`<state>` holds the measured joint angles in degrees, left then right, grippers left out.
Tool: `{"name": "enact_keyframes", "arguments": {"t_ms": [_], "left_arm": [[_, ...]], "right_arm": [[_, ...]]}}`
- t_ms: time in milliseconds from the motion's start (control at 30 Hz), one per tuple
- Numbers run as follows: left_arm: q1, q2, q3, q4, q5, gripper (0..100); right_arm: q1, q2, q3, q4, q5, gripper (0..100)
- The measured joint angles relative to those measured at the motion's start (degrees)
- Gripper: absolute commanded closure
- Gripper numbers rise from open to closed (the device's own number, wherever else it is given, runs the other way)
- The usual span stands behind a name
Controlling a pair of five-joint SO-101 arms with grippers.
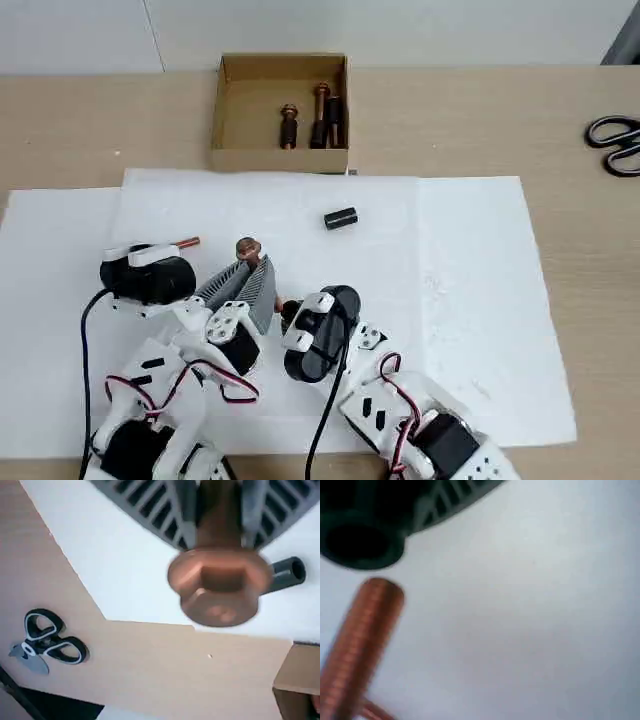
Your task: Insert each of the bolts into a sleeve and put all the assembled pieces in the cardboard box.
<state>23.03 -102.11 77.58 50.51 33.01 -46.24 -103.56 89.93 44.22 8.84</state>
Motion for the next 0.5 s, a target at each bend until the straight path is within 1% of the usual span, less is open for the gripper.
{"name": "enact_keyframes", "arguments": {"t_ms": [200,500], "left_arm": [[3.69,-0.35,-0.35,0.0,-0.09,99],[3.78,-0.53,0.18,-0.26,0.18,99]], "right_arm": [[0.0,0.09,0.18,-1.85,0.09,99.6],[0.09,0.18,0.18,-1.93,0.09,99.6]]}}
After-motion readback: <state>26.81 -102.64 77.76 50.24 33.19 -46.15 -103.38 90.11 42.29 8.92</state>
